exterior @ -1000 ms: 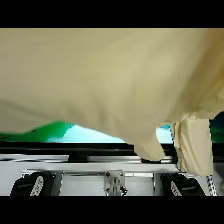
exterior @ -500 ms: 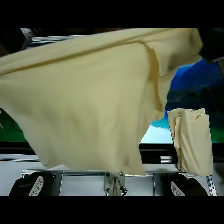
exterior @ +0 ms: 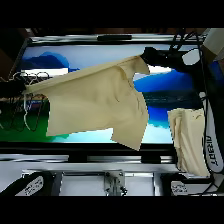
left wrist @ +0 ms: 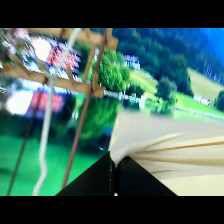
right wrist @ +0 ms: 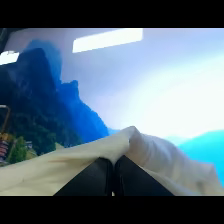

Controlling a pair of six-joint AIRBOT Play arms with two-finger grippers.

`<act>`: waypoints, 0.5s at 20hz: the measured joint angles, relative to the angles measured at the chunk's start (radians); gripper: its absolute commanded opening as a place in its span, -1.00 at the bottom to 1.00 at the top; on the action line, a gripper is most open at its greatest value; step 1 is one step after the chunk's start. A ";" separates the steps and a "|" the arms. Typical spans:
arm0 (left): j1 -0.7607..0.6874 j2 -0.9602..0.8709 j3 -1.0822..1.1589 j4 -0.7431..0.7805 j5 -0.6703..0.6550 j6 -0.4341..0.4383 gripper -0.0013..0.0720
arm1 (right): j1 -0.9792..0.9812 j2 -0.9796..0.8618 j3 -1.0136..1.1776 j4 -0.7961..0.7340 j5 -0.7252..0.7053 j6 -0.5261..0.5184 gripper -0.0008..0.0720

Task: Fold the shirts.

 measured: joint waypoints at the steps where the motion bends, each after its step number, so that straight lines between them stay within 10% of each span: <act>1: 0.000 -0.054 0.000 -0.014 0.009 0.000 -0.87 | 0.000 -0.040 0.000 0.025 -0.008 0.001 -0.80; 4: 0.000 -0.188 0.000 -0.077 0.016 0.000 -0.83 | 0.009 -0.134 0.000 0.056 -0.006 0.003 -0.75; 5: 0.000 -0.225 -0.001 -0.105 0.016 0.000 -0.51 | 0.015 -0.155 0.000 0.061 0.000 0.003 -0.72; 6: 0.000 -0.254 0.000 -0.133 0.014 0.000 -0.03 | 0.021 -0.170 0.000 0.063 0.002 0.003 -0.59; 7: 0.000 -0.277 0.000 -0.158 0.005 0.001 0.41 | 0.024 -0.178 0.000 0.066 0.005 0.003 0.09; 8: 0.002 -0.292 0.004 -0.179 -0.011 0.004 0.52 | 0.024 -0.180 0.000 0.069 0.011 0.003 0.42; 10: 0.016 -0.313 0.027 -0.193 -0.079 0.030 0.52 | 0.009 -0.164 0.001 0.066 0.047 0.003 0.42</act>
